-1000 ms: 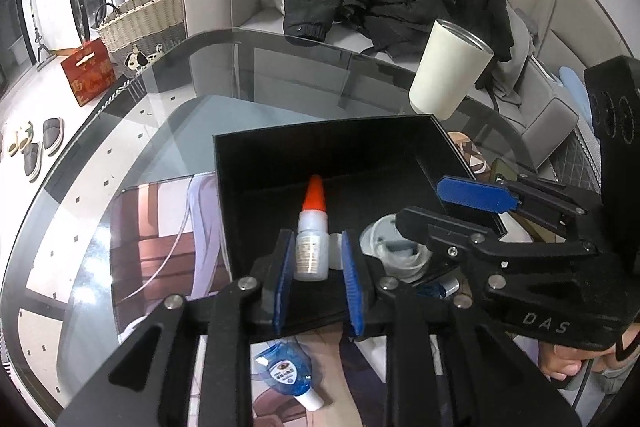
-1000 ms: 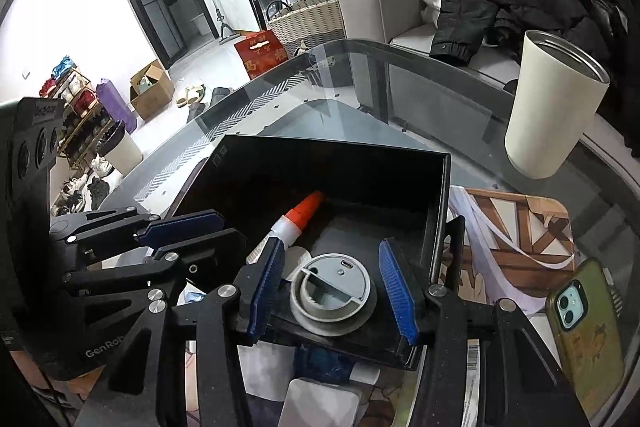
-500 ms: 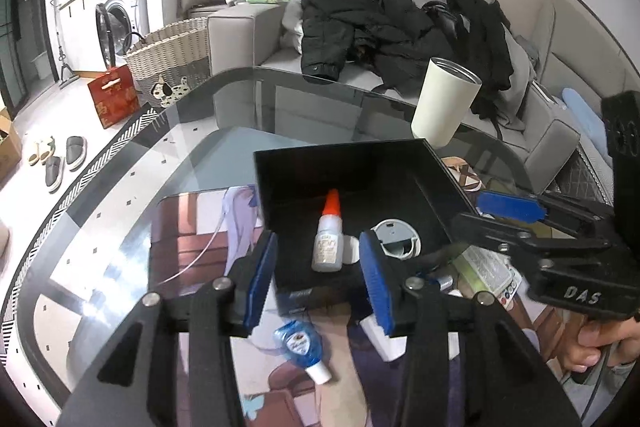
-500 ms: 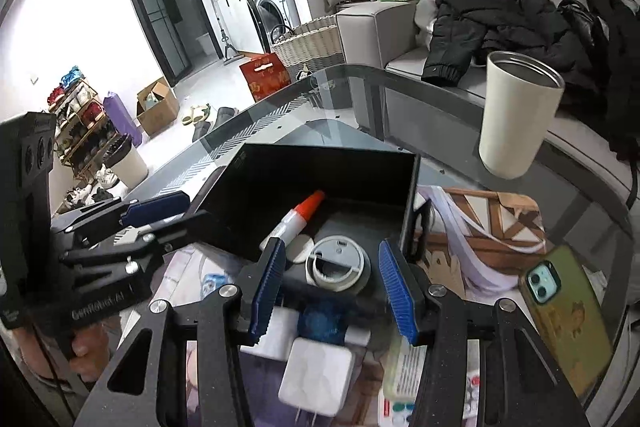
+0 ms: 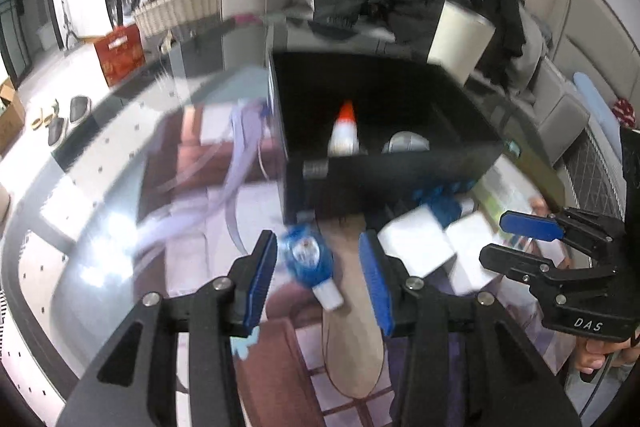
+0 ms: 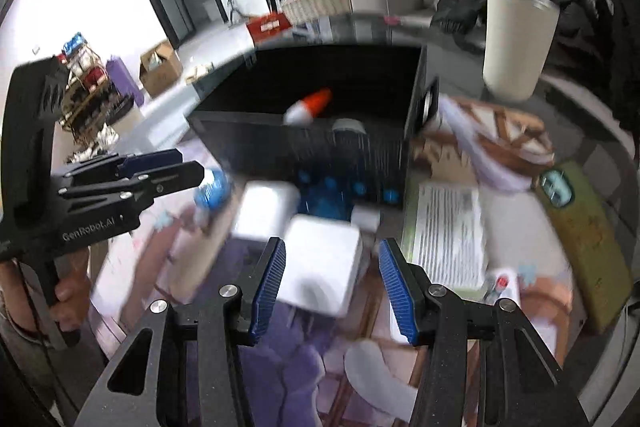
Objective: Organize rigid objects
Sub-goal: 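Grasp the blue correction tape with the left gripper while the right grasps a white charger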
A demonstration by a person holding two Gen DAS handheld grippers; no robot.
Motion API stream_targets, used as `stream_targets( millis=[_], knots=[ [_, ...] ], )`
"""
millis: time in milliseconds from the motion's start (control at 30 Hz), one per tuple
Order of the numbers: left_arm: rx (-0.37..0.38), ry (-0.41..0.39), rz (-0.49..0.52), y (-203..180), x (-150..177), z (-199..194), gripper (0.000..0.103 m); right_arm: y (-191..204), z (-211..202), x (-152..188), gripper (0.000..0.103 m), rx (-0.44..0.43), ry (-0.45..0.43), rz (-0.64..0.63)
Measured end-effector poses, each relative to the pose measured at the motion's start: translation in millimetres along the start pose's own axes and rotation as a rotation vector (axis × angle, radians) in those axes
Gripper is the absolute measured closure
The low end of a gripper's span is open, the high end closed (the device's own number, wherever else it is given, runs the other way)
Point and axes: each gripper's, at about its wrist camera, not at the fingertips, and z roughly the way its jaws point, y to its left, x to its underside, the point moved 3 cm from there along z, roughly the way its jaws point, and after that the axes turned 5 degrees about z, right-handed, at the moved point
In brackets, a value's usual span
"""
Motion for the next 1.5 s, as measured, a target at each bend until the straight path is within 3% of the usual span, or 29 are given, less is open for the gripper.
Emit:
stream_targets(
  millis=[233, 333, 433, 700, 833, 967, 1033, 1067, 1500],
  knots=[
    [-0.019, 0.072, -0.036, 7, 6, 26, 0.061, 4, 5, 9, 0.053, -0.020, 0.025, 0.001],
    [-0.030, 0.068, -0.014, 2, 5, 28, 0.070, 10, 7, 9, 0.053, -0.023, 0.022, -0.017],
    [-0.027, 0.072, 0.010, -4, 6, 30, 0.070, 11, 12, 7, 0.053, -0.032, 0.041, -0.015],
    [0.045, 0.086, 0.049, -16, 24, 18, 0.070, 16, 17, 15, 0.053, -0.033, 0.073, -0.047],
    [0.036, 0.072, 0.104, -26, 44, 3, 0.070, 23, 10, 30, 0.054, -0.044, 0.085, -0.081],
    [0.034, 0.071, 0.127, -32, 50, -2, 0.067, 22, 2, 35, 0.054, -0.037, 0.068, -0.069],
    [0.036, 0.071, 0.136, -34, 50, -2, 0.055, 23, 1, 32, 0.054, -0.044, 0.053, -0.065],
    [0.037, 0.072, 0.141, -36, 49, -1, 0.055, 24, 2, 31, 0.053, -0.041, 0.051, -0.062],
    [0.010, 0.072, 0.086, -12, 50, -6, 0.054, 16, 12, 27, 0.052, -0.014, 0.055, -0.051]
  ],
)
